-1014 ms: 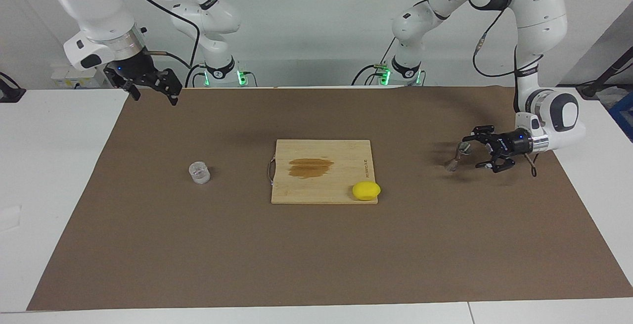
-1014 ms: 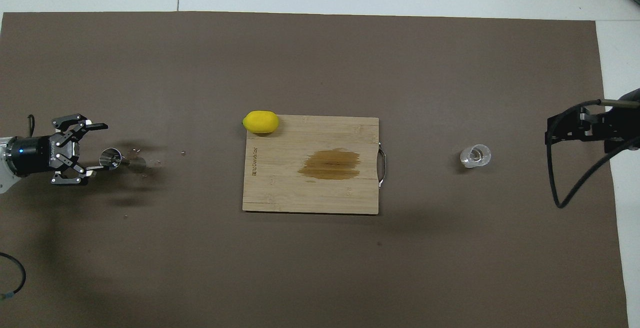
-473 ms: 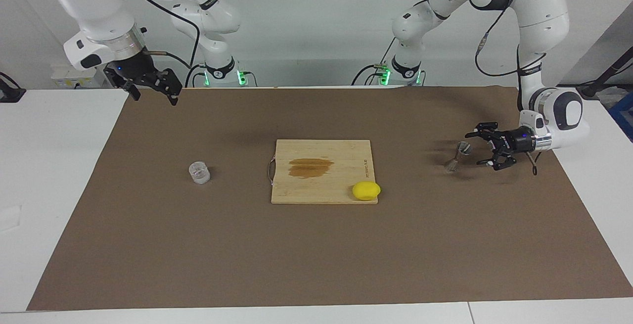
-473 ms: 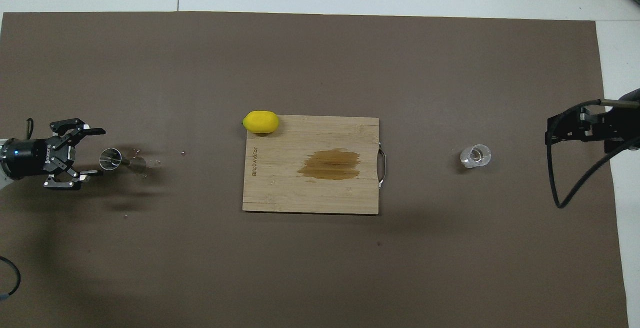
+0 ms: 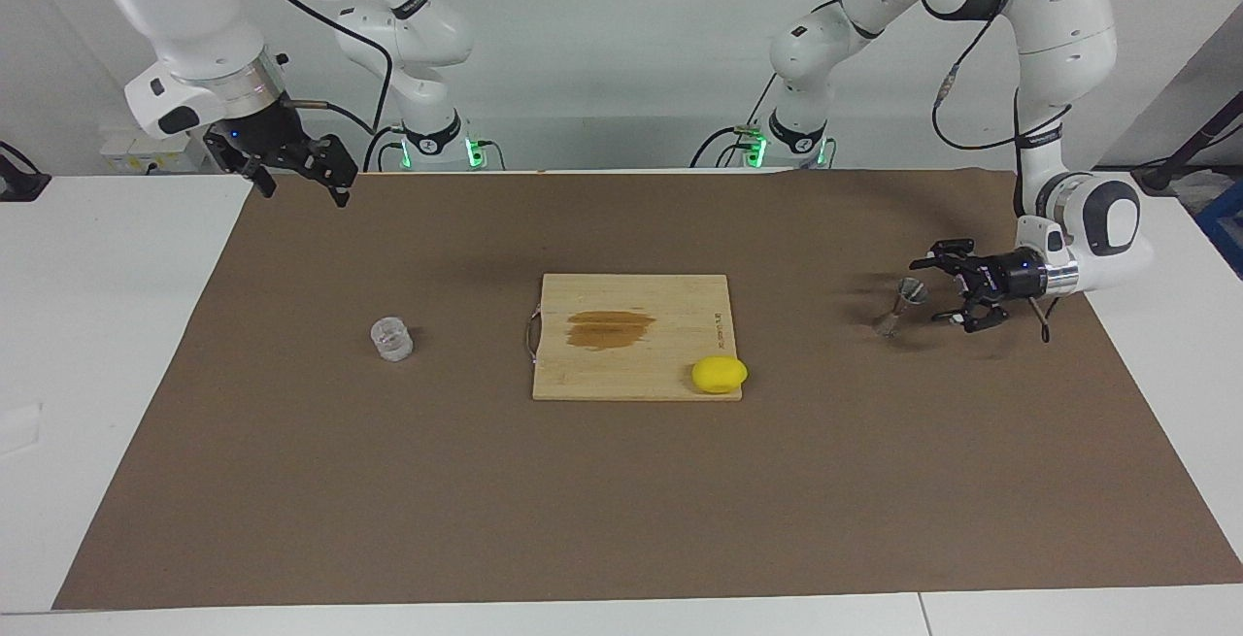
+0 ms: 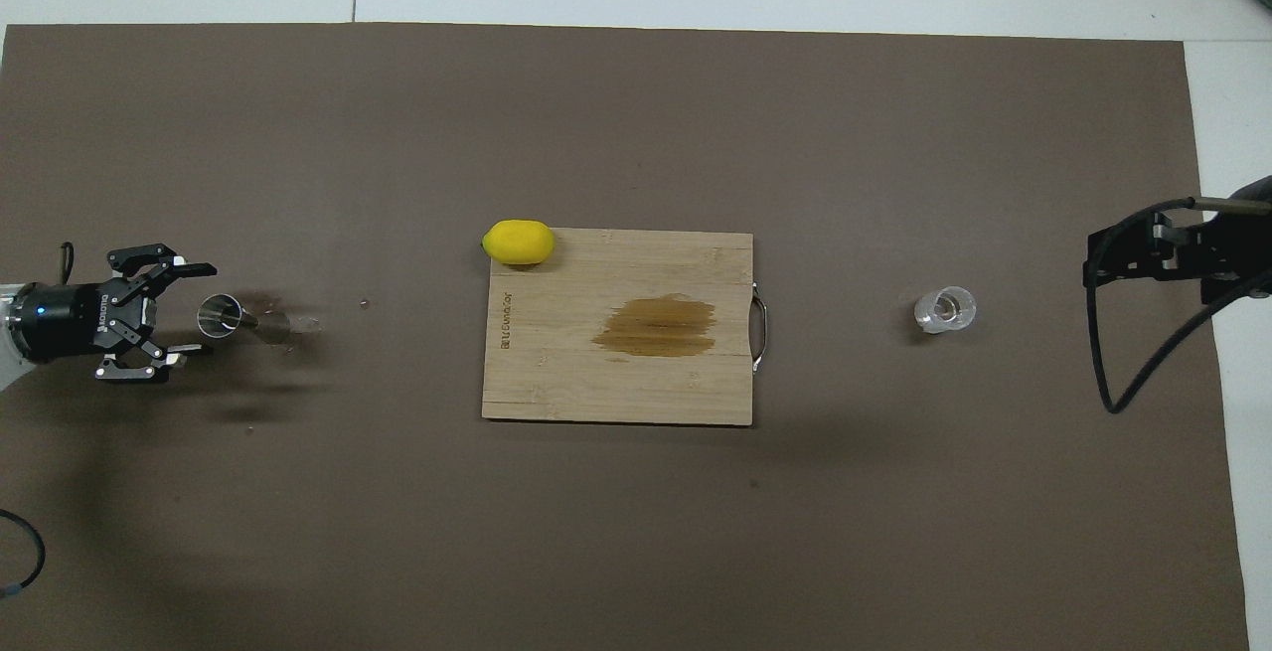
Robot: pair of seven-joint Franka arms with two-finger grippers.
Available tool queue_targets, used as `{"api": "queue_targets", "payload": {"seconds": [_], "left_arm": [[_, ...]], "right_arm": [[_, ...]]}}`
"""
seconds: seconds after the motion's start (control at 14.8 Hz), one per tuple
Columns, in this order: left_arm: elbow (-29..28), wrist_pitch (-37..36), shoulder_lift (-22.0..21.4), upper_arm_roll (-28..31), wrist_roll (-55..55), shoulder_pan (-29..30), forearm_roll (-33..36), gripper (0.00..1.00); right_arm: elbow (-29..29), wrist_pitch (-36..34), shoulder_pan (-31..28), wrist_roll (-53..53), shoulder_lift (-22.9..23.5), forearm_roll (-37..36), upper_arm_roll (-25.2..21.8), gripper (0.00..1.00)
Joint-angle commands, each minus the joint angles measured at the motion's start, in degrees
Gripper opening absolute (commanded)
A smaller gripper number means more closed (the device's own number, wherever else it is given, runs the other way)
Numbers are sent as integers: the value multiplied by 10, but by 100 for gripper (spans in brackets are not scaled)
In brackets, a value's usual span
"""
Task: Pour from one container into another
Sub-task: 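Close the left gripper on the metal cup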
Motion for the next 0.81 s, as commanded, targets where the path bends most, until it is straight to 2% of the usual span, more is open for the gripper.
{"api": "queue_targets", "payload": {"seconds": [0.0, 0.27, 0.47, 0.74], "left_arm": [[-11, 12, -1, -3, 28, 3, 8, 98], [-15, 16, -2, -3, 28, 0, 8, 96], [-16, 17, -2, -3, 31, -1, 8, 89], [-16, 20, -2, -4, 32, -2, 8, 85]], "right_arm": [[2, -3, -6, -14, -1, 6, 2, 100], [2, -3, -6, -14, -1, 5, 2, 100], [2, -3, -6, -14, -1, 6, 2, 100], [2, -3, -6, -14, -1, 6, 2, 100]]}}
